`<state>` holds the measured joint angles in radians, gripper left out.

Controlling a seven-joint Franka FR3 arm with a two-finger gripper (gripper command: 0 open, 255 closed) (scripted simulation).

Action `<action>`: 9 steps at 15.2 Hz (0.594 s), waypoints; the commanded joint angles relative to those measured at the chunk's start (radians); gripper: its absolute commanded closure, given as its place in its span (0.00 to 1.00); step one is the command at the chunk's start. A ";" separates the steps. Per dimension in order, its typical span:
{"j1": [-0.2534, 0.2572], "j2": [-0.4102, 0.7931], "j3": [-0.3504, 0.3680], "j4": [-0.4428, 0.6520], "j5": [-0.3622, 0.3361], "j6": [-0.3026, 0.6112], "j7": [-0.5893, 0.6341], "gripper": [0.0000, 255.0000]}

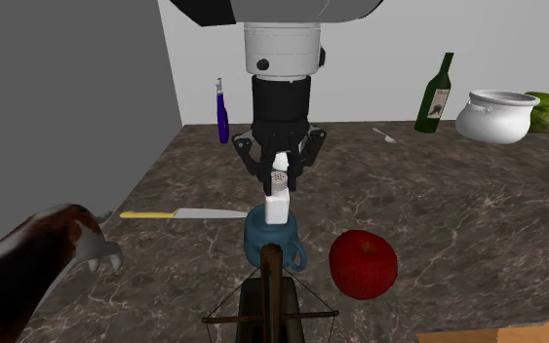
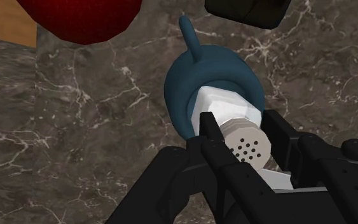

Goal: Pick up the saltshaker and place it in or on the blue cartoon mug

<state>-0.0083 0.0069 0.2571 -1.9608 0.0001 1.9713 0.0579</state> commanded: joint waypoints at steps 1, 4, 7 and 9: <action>0.000 0.001 0.000 -0.002 0.000 0.000 0.000 0.00; 0.000 0.001 0.000 -0.001 0.000 0.000 0.000 0.00; 0.000 -0.006 0.000 0.025 0.002 -0.033 -0.001 0.00; -0.001 -0.017 -0.001 0.080 0.005 -0.099 -0.003 0.00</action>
<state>-0.0083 -0.0139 0.2571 -1.9118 0.0060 1.9014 0.0560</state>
